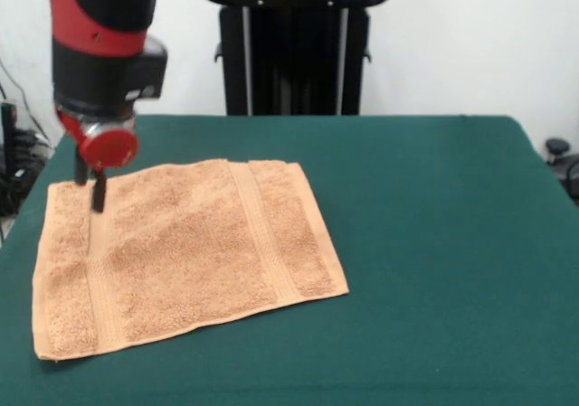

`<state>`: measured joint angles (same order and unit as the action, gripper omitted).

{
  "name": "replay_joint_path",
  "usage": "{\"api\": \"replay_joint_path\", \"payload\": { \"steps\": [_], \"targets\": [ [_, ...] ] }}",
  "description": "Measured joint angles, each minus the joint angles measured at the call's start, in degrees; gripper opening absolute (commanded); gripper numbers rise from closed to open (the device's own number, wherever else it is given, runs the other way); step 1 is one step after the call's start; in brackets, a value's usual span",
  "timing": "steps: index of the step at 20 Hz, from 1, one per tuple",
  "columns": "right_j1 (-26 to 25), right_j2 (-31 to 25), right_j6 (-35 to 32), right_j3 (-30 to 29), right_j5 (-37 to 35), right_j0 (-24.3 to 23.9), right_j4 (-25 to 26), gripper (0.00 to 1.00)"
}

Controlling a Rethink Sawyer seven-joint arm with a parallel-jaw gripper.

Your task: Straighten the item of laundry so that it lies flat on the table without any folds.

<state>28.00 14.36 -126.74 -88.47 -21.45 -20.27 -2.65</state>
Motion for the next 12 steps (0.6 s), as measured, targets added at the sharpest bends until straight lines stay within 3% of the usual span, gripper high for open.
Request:
{"api": "replay_joint_path", "payload": {
  "steps": [6, 12],
  "targets": [
    [3.9, -0.1, 0.0, -5.0, -1.1, 1.4, -0.3, 1.00],
    [4.5, -0.7, 0.0, -9.0, -0.9, 1.0, -2.0, 1.00]
  ]
}}
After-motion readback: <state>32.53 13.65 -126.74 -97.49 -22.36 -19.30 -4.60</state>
